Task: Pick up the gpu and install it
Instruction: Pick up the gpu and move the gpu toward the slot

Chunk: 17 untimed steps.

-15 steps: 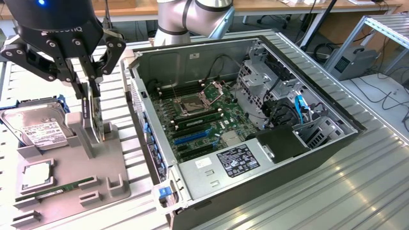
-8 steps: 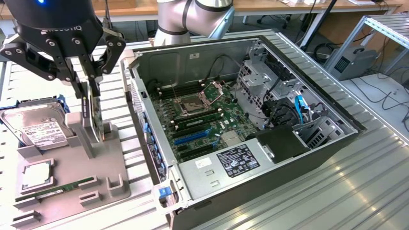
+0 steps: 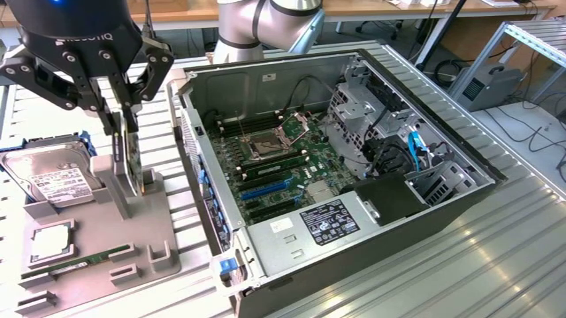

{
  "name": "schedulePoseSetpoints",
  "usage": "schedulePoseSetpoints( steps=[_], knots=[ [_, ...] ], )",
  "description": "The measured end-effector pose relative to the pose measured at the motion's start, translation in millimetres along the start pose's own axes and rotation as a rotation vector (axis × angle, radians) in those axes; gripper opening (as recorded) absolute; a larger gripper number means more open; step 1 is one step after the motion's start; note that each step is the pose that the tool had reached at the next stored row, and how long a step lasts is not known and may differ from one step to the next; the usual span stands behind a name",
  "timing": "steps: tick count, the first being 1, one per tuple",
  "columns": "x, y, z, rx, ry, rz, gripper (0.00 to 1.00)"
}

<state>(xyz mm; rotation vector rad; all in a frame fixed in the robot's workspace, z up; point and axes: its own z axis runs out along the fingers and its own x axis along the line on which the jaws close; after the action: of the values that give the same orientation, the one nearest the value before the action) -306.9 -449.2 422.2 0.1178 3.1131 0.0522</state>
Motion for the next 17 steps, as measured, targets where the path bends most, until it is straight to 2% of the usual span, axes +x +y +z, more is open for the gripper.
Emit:
schedulePoseSetpoints(
  steps=[17],
  knots=[
    [-0.1, 0.1, -4.1, -0.0001, -0.0001, 0.000, 0.27]
  ],
)
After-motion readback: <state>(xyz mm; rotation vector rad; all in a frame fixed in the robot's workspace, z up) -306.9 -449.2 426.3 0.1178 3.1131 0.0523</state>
